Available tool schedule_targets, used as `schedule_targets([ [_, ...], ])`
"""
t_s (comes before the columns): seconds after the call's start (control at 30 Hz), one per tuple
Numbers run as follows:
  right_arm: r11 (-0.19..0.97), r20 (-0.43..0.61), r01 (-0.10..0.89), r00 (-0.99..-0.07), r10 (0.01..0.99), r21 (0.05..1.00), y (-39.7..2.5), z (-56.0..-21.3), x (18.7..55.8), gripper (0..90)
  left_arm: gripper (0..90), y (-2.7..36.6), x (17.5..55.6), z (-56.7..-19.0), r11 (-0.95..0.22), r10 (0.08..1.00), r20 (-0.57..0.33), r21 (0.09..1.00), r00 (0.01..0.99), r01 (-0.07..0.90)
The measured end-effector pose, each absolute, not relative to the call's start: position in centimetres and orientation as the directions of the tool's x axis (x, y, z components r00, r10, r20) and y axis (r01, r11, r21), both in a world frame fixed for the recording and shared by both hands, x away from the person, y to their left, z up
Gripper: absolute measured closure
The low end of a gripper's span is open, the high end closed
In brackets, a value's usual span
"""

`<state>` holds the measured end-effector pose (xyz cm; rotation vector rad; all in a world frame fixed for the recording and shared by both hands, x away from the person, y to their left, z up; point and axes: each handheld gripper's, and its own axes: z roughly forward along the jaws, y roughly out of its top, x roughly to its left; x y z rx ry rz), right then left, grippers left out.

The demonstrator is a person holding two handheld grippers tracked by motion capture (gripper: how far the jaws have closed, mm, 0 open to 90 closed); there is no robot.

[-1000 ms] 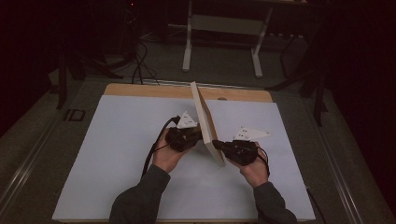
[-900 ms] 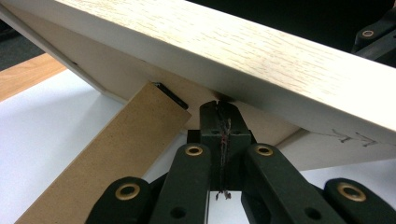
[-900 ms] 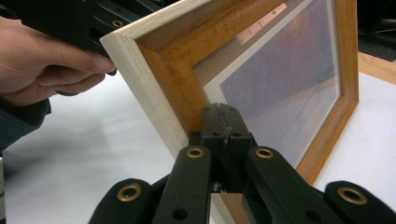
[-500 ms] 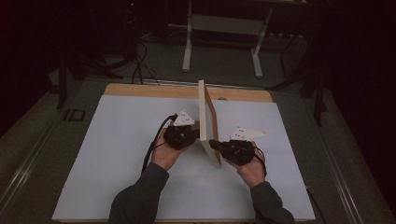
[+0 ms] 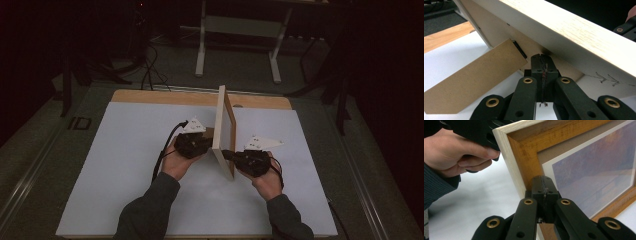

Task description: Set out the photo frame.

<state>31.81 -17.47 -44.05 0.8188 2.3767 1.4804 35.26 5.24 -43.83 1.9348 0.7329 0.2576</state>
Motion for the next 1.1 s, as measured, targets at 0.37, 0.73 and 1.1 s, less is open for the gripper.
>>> schedule_targets([
  [0.37,0.341,0.100,0.342,-0.819,0.565,0.875,-16.5,-44.1,32.0,90.0,90.0,5.8,35.7,-44.2,-0.289,0.605,-0.152,0.873,0.782,0.394],
  [0.73,0.361,0.080,0.330,-0.825,0.559,0.872,-16.4,-43.9,31.9,89.9,82.7,5.7,35.3,-44.1,-0.288,0.644,-0.125,0.874,0.755,0.390],
  [1.1,0.352,0.080,0.337,-0.811,0.579,0.873,-17.8,-43.9,32.0,86.9,64.3,6.7,35.0,-43.3,-0.273,0.682,-0.148,0.857,0.716,0.437],
])
